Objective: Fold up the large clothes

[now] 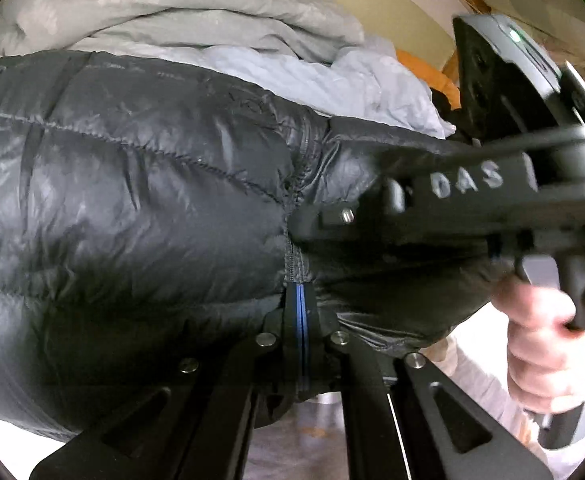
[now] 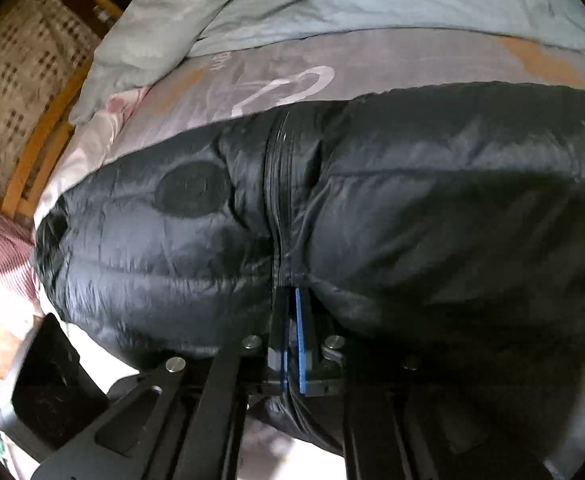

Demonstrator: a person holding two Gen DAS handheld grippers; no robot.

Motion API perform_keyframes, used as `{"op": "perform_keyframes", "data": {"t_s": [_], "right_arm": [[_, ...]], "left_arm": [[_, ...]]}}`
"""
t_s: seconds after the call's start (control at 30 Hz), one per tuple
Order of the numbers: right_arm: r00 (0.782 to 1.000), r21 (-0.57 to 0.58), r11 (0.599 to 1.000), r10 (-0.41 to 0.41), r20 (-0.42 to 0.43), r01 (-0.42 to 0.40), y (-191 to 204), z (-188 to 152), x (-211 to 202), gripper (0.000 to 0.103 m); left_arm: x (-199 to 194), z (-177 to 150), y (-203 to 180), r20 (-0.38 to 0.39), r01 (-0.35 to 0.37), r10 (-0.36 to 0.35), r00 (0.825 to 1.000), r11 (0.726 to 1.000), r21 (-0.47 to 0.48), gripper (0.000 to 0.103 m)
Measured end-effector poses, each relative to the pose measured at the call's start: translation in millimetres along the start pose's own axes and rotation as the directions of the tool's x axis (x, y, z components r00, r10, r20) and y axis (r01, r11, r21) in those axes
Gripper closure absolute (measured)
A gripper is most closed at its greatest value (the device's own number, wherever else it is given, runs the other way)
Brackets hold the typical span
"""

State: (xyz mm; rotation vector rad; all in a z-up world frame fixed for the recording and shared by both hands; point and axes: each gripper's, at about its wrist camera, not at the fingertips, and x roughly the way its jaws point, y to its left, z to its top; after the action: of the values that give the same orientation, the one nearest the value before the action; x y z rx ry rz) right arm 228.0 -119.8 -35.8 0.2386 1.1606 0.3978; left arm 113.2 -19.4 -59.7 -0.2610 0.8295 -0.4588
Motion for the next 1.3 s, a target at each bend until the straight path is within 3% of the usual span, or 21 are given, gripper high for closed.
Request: {"op": "perform_keyframes", "data": {"t_s": [0.07, 0.27, 0.4, 0.67, 0.83, 0.97, 1.1, 1.2, 1.23, 1.27, 1.3], "right_arm": [[0.998, -0.016, 0.998, -0.056, 0.024, 0.057, 4.3, 7.4, 4.1, 0.103], [0.998, 0.011, 0.998, -0.056, -0.005, 0.056, 4.5, 39.9, 19.7, 0.103], [0.994, -0.001, 0.994, -0.106, 0.01, 0.106, 6.9, 59.7, 28.5, 0.103], [0.983, 0.072, 0.985, -0.146, -0.115, 0.155, -7.9, 89.3, 64.9, 0.103], [0.98, 0.039, 0.983, -0.176, -0.093, 0.18, -2.3, 87.2, 68.4, 0.103], [0.972, 0.077, 0.97, -0.228, -0.061, 0.232, -4.5, 79.7, 41.2, 0.103], [0.985, 0.085, 0.985, -0.159, 0.072, 0.153, -14.4, 44.0, -32.2, 0.103], [0.963, 0.055, 0.984, -0.176, 0.204, 0.168, -30.6, 1.5, -88.9, 0.098], [0.942, 0.076, 0.974, -0.225, 0.248, 0.212, -38.8, -13.9, -105.6, 0.097], [0.896, 0.148, 0.946, -0.321, 0.307, 0.288, -51.2, -34.8, -126.5, 0.094], [0.867, 0.2, 0.93, -0.361, 0.343, 0.308, -62.2, -47.8, -140.3, 0.085]], "left_arm": [[0.1, -0.8, -0.9, -0.007, -0.006, 0.006, 1.0, 1.0, 0.003, 0.099], [-0.1, -1.7, 1.1, -0.014, -0.013, 0.012, 1.0, 1.0, -0.009, 0.099], [-1.4, -3.0, 1.2, -0.011, -0.008, 0.008, 1.0, 1.0, -0.012, 0.099], [-6.4, -7.4, 3.4, 0.0, -0.008, 0.008, 1.0, 0.999, -0.038, 0.099], [-8.0, -7.2, 3.1, 0.0, -0.013, 0.013, 1.0, 0.999, -0.048, 0.099], [-6.9, -4.6, 0.5, -0.002, -0.013, 0.013, 1.0, 0.999, -0.042, 0.099], [-3.5, 0.0, 2.1, 0.0, -0.011, 0.011, 1.0, 0.999, -0.042, 0.099], [-2.8, 1.5, 1.4, 0.001, -0.015, 0.016, 1.0, 0.999, -0.037, 0.099], [-2.0, 0.6, 0.9, 0.002, -0.018, 0.018, 1.0, 0.999, -0.035, 0.099], [-2.2, 0.7, 0.2, 0.003, -0.022, 0.022, 1.0, 0.999, -0.032, 0.099], [-2.7, 0.5, -0.5, 0.004, -0.026, 0.026, 1.0, 0.999, -0.029, 0.099]]}}
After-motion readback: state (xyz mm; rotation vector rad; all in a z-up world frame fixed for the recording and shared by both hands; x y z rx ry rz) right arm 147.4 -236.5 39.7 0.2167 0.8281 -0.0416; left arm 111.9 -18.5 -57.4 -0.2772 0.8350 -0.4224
